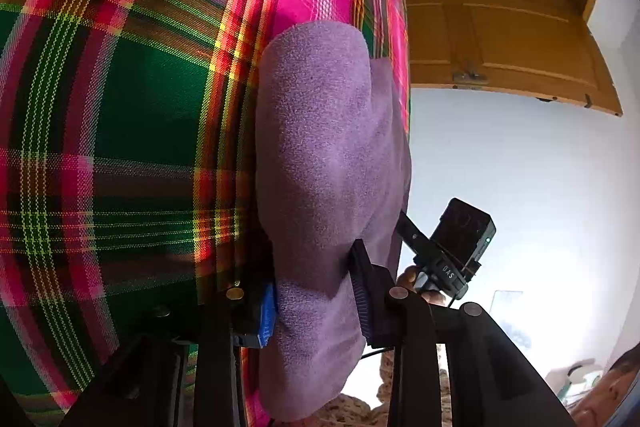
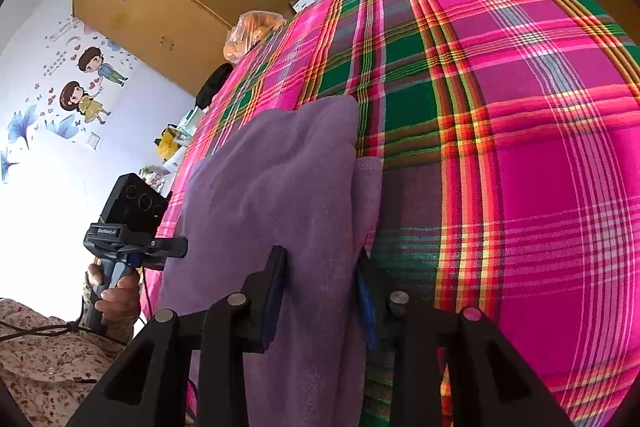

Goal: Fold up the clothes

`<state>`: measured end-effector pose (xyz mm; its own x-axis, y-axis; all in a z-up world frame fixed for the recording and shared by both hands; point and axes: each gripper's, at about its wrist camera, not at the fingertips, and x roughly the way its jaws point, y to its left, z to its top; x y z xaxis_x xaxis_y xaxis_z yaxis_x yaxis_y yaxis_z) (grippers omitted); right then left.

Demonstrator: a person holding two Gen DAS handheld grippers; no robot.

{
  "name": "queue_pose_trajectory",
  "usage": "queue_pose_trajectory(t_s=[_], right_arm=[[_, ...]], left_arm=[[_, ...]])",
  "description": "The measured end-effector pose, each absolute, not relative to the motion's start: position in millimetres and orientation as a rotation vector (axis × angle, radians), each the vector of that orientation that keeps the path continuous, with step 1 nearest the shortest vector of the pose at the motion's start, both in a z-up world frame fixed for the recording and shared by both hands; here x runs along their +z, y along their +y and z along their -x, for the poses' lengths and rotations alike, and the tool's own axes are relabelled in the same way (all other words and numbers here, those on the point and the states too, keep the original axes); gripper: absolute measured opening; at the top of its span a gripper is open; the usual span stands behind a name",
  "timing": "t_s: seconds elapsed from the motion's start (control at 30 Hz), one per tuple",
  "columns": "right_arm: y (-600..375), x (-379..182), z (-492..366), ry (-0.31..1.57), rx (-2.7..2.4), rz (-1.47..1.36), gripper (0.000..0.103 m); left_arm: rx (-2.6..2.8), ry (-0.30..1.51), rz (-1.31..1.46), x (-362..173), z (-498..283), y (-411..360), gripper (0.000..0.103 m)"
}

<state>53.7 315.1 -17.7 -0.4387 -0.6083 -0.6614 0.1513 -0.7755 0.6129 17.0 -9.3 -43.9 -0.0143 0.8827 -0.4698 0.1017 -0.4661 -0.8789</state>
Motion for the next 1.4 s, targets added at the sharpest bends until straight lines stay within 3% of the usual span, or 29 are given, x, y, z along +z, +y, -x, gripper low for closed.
queue_pose_trajectory(t_s=[0.37, 0.77, 1.4], right_arm=[[317, -16, -62, -0.781, -2.259, -1.281, 0.024], [309, -4, -82, -0.899, -2.247, -1.202, 0.023], [256, 7, -44, -0.858, -2.181, -1.162, 0.023]], left_arm=[[1.683, -0.967, 1.586, -29, -13, 6, 0.033], [1.726, -1.007, 1.504, -14, -2, 3, 0.031], [1.861, -1.088, 1.443, 4, 53, -42, 0.031]])
